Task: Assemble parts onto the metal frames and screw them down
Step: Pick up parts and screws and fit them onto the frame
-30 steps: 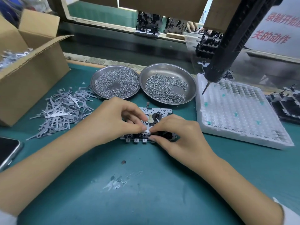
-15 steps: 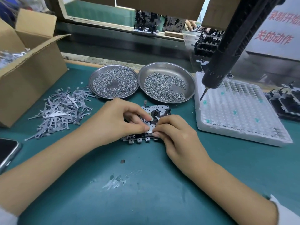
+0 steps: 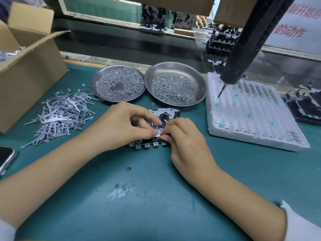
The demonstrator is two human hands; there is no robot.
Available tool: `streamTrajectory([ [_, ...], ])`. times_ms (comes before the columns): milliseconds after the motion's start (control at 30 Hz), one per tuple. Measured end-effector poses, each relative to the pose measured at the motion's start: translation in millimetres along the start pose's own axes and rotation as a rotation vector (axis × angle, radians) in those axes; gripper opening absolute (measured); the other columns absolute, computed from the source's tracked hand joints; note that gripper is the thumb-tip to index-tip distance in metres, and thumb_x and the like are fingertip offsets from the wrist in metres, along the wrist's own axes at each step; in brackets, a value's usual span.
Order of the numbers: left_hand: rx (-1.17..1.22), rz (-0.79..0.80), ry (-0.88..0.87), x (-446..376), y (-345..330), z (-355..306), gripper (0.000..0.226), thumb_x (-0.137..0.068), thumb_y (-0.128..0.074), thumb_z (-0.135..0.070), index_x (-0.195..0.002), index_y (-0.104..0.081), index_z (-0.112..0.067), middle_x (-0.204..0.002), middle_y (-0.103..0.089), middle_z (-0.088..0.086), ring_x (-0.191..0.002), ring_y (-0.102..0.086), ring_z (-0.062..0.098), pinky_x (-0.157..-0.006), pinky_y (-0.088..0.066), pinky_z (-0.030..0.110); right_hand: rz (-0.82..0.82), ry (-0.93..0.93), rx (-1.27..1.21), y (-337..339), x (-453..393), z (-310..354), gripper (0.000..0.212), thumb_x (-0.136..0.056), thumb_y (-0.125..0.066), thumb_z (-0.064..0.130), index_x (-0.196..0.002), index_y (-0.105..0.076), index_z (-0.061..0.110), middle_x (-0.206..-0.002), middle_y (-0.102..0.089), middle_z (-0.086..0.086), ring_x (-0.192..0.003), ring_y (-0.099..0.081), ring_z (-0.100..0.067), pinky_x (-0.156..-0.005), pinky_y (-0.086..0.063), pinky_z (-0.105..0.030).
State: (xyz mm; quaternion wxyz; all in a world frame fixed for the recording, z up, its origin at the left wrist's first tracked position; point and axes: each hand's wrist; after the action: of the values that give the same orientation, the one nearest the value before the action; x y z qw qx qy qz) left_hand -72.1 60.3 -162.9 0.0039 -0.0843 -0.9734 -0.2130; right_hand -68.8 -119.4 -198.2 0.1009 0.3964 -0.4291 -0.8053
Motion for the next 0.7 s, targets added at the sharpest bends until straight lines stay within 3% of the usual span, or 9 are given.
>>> streamTrajectory([
  [267, -0.007, -0.03, -0.014, 1.0, -0.3, -4.4, 0.02, -0.073, -0.078, -0.011, -0.088, -0.072, -0.021, -0.064, -0.071, -0.001, -0.055, -0.057, -0.003, -0.055, -0.042, 0.007, 0.034, 0.048, 0.008, 4.9, 1.1, -3.7, 0.009, -0.087, -0.058, -0.001, -0.084, -0.064, -0.006, -0.09, -0.063, -0.017, -0.078, -0.059, -0.035, -0.069, -0.047, -0.042],
  [700, -0.052, 0.02, -0.012, -1.6, 1.6, -4.2, 0.02, -0.072, -0.078, -0.014, -0.088, -0.073, -0.024, -0.062, -0.071, -0.004, -0.058, -0.056, -0.002, -0.061, -0.047, 0.013, 0.023, 0.049, 0.039, 0.8, -0.2, -4.3, 0.006, -0.084, -0.06, -0.004, -0.081, -0.064, -0.006, -0.085, -0.062, -0.017, -0.074, -0.058, -0.034, -0.069, -0.04, -0.035],
])
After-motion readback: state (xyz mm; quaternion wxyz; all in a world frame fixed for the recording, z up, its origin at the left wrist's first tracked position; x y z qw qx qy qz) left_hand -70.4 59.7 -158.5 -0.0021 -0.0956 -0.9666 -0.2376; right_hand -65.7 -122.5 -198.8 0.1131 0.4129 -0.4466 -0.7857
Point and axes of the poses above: each hand's wrist, its own x-axis away from the middle knuckle, its own y-axis out of the back of the hand, z = x × y
